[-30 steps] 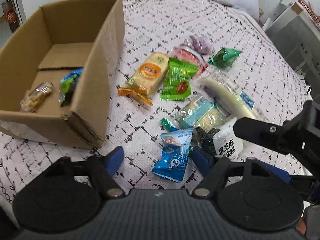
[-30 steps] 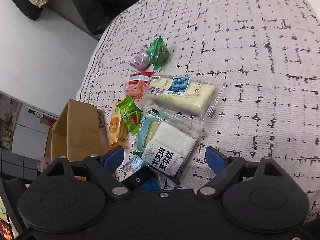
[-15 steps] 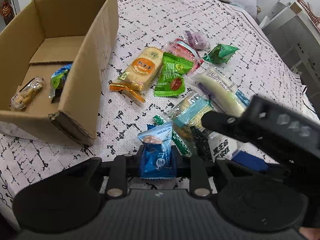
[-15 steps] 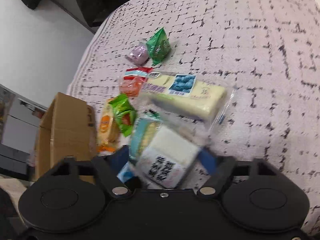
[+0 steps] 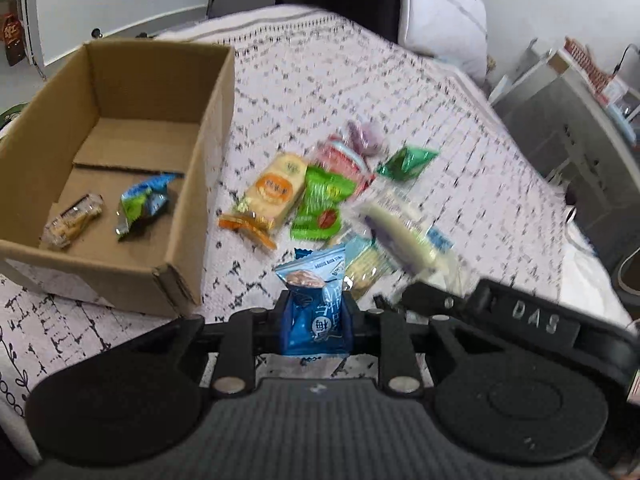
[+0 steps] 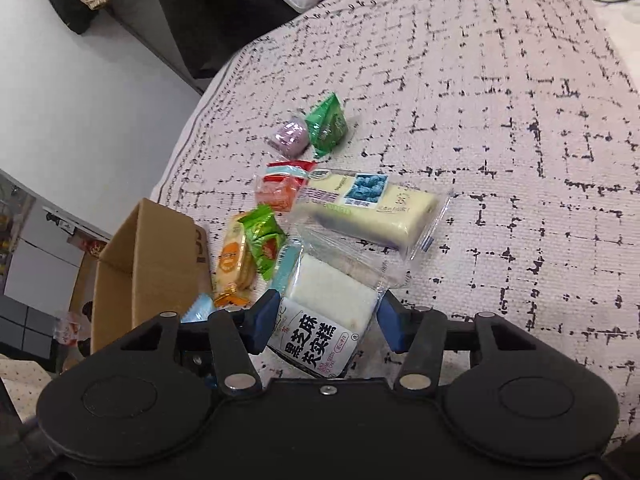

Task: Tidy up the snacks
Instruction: 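Carry both snacks over the box and open both tools to drop them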

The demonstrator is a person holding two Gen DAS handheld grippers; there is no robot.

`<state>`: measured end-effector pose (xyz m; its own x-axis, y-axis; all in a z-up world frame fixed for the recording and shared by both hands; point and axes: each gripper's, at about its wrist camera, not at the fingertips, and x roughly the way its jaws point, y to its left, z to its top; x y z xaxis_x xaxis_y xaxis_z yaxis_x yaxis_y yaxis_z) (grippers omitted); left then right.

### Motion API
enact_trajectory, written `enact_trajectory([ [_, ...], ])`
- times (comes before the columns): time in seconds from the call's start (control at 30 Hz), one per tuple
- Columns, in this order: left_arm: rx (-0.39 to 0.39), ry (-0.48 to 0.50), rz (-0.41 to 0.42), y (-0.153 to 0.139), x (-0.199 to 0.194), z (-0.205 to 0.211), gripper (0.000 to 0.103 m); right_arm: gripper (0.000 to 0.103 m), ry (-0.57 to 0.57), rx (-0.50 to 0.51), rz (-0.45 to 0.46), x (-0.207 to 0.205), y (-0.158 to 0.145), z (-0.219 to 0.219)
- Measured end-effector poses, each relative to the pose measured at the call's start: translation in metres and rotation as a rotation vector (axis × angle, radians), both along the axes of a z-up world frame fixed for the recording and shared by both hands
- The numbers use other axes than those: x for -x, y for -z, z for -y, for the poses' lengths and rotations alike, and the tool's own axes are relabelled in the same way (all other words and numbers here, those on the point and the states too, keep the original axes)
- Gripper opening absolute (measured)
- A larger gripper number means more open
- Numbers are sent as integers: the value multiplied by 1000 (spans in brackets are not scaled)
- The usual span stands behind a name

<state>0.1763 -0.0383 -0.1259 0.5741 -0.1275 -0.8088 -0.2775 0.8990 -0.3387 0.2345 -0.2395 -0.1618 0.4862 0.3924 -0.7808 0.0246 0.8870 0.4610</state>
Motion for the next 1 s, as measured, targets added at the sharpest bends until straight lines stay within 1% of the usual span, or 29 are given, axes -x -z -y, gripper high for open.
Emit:
enact_trajectory([
  [0.23,14,-17,101,-25,11,-9,23,52,-20,9,79,14,-30,-9],
  [0.4,49,-30,159,-40,17,-18,23,52,-37,10,132,24,-53,-17],
  [0.57,74,-40,214,-52,24,-28,23,51,-51,4,170,24,-68,-32],
  [0.73,94,-72,246,-59,25,-41,23,51,-70,-1,205,23,-80,-46],
  [1.0,107,-133,271,-65,25,-65,23,51,-91,-20,224,17,-87,-67],
])
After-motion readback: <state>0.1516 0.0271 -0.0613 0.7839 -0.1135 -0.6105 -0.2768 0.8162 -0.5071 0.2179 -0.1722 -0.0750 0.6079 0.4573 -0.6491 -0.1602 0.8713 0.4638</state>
